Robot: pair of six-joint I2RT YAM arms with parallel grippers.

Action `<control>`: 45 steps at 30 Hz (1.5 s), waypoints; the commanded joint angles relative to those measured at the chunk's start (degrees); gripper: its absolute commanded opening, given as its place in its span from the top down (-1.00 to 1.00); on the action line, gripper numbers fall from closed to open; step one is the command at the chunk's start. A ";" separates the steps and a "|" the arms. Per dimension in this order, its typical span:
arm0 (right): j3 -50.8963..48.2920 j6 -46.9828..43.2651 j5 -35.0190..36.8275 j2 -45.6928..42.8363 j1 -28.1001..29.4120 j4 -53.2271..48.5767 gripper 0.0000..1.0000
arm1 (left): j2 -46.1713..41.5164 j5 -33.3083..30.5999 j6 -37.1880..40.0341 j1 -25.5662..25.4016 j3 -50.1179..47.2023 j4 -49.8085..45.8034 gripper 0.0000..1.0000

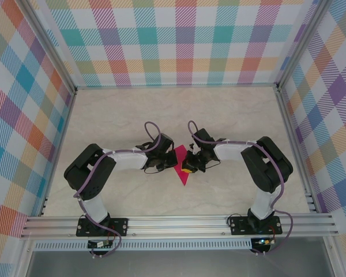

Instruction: Fold a paper plane with a square sheet of paper (pick it up from the middle)

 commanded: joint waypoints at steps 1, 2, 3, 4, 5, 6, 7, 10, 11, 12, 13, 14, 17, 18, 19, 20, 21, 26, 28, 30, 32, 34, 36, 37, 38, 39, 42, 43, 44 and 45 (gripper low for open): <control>1.12 -1.29 -0.02 1.22 0.60 -1.03 0.92 | 1.10 1.18 0.92 0.20 0.26 -1.40 0.89; 1.18 -1.31 0.02 1.31 0.63 -1.10 0.92 | 1.09 1.28 1.06 0.24 0.27 -1.33 0.89; 1.23 -1.31 0.02 1.44 0.67 -1.06 0.92 | 1.09 1.31 0.93 0.19 0.17 -1.38 0.89; 1.23 -1.22 0.10 1.47 0.68 -1.13 0.92 | 1.09 1.38 0.96 0.22 0.24 -1.39 0.90; 1.24 -1.26 0.11 1.62 0.66 -1.29 0.91 | 1.05 1.39 0.91 0.19 0.23 -1.32 0.89; 1.24 -1.21 0.22 1.66 0.63 -1.39 0.91 | 1.00 1.40 0.97 0.25 0.26 -1.33 0.89; 1.23 -1.20 0.35 1.81 0.68 -1.49 0.91 | 0.84 1.40 0.96 0.19 0.23 -1.32 0.89; 1.23 -1.21 0.66 2.22 0.69 -2.00 0.88 | 0.31 1.50 0.95 0.19 0.39 -1.53 0.89; 1.16 -1.21 0.72 2.31 0.68 -2.11 0.87 | 0.06 1.49 0.96 0.21 0.43 -1.54 0.89; 1.14 -1.23 0.82 2.48 0.72 -2.30 0.86 | -0.20 1.48 0.98 0.19 0.47 -1.49 0.89; 1.06 -1.25 0.92 2.56 0.69 -2.49 0.85 | -0.46 1.49 0.90 0.19 0.40 -1.58 0.89; 0.97 -1.27 0.97 2.63 0.67 -2.53 0.84 | -0.86 1.42 0.97 0.19 0.56 -1.70 0.89; 0.83 -1.42 1.23 3.04 0.70 -3.05 0.79 | -1.96 0.99 0.74 0.19 0.59 -2.24 0.87; 0.88 -1.51 1.34 3.06 0.75 -3.23 0.76 | -2.45 0.73 0.55 0.19 0.61 -2.43 0.87; 0.80 -1.51 1.40 3.22 0.68 -3.47 0.72 | -2.95 0.44 0.43 0.23 0.57 -2.66 0.85; 0.79 -1.49 1.44 3.32 0.68 -3.57 0.66 | -3.57 -0.01 0.23 0.20 0.54 -2.95 0.84; 0.79 -1.51 1.58 3.40 0.71 -3.69 0.60 | -4.25 -0.55 -0.04 0.23 0.47 -3.45 0.84; 0.62 -1.71 1.60 3.81 0.72 -3.73 0.43 | -7.27 -2.41 -1.50 1.27 -0.69 -5.14 0.83; 0.49 -1.80 1.62 3.85 0.68 -3.68 0.40 | -8.10 -2.90 -1.95 1.96 -1.18 -5.69 0.83; 0.35 -1.82 1.68 3.86 0.69 -3.66 0.34 | -8.84 -3.24 -2.45 2.67 -1.82 -6.27 0.83; 0.18 -1.82 1.61 3.87 0.71 -3.50 0.31 | -9.32 -3.50 -2.97 3.32 -2.42 -6.41 0.84; 0.01 -1.82 1.60 3.86 0.68 -3.24 0.26 | -9.58 -3.52 -3.32 3.74 -2.95 -6.41 0.83; -0.22 -1.83 1.58 3.82 0.72 -2.84 0.22 | -9.72 -3.46 -3.49 3.96 -3.29 -6.42 0.83; -0.33 -1.92 1.48 3.77 0.68 -2.67 0.18 | -9.71 -3.32 -3.42 3.98 -3.33 -6.41 0.83; -0.48 -1.92 1.35 3.85 0.71 -2.45 0.16 | -9.63 -3.10 -3.43 3.95 -3.30 -6.41 0.83; -0.60 -1.93 1.38 3.70 0.69 -2.26 0.15 | -9.61 -2.95 -3.44 3.97 -3.37 -6.36 0.83; -0.79 -1.99 1.25 3.62 0.67 -2.04 0.14 | -9.54 -1.94 -3.32 3.98 -3.54 -5.70 0.83; -0.83 -2.00 1.30 3.61 0.60 -2.03 0.14 | -9.48 -1.43 -3.33 3.99 -3.65 -5.19 0.83; -0.92 -2.00 1.18 3.52 0.62 -1.99 0.16 | -9.46 -0.62 -3.32 3.97 -3.87 -4.38 0.83; -1.00 -2.00 1.23 3.47 0.62 -1.78 0.19 | -9.45 0.32 -3.20 3.97 -3.98 -3.65 0.84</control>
